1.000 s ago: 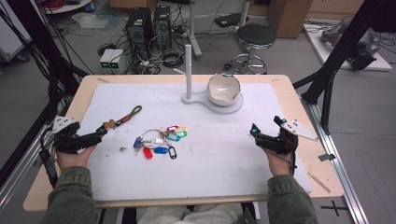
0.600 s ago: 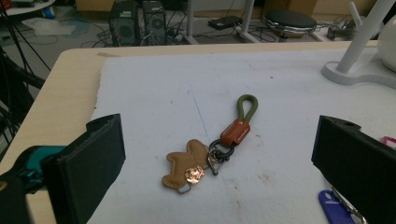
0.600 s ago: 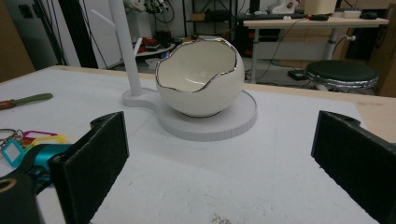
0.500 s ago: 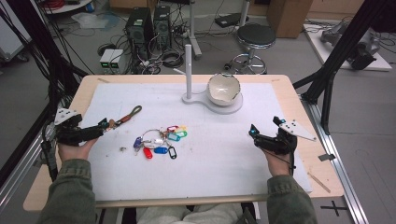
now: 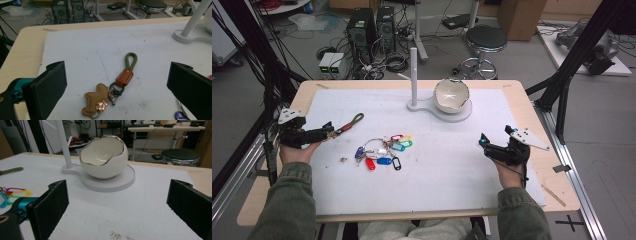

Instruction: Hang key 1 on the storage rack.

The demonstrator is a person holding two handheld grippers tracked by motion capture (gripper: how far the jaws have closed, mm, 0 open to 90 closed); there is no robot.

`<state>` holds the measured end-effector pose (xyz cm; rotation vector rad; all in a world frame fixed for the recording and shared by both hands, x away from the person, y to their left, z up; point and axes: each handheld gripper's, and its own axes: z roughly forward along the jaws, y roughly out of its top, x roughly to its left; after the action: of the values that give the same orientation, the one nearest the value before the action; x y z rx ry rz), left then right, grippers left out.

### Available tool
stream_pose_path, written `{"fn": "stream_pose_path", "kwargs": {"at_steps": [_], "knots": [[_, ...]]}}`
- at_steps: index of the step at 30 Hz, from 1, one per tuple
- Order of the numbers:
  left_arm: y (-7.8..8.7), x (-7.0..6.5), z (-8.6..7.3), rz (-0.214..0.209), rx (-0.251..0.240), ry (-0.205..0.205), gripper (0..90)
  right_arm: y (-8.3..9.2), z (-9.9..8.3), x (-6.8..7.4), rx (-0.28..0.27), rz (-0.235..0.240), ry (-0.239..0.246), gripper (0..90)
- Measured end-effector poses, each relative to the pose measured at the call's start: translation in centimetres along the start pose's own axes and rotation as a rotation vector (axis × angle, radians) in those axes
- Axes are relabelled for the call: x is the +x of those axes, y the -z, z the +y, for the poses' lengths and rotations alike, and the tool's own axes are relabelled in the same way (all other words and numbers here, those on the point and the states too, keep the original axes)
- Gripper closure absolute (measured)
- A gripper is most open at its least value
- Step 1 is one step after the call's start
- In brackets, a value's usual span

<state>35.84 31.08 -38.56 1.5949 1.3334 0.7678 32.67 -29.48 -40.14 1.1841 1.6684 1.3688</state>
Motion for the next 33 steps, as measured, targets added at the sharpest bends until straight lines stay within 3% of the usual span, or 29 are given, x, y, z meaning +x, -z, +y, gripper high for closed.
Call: {"fn": "stream_pose_path", "kwargs": {"at_steps": [5,14,22,28,33], "knots": [[-0.7,0.0,0.3,-0.005,0.021,-0.011,3.2,0.0,0.0,0.0,0.003,-0.008,0.002,3.0],[-2.3,-0.7,1.9,-0.054,0.061,-0.053,3.1,0.0,-0.1,-0.2,0.002,-0.011,0.001,3.0],[-4.1,-0.9,1.6,-0.069,0.092,-0.062,3.2,0.1,-0.1,-0.3,0.002,-0.009,-0.007,3.0],[-4.7,-0.5,1.3,-0.091,0.108,-0.032,7.0,0.2,-0.1,-0.3,-0.009,-0.012,-0.017,3.0],[-5.6,-0.3,1.0,-0.103,0.16,-0.039,7.1,0.1,-0.1,-0.4,-0.005,-0.01,-0.013,3.0]]}}
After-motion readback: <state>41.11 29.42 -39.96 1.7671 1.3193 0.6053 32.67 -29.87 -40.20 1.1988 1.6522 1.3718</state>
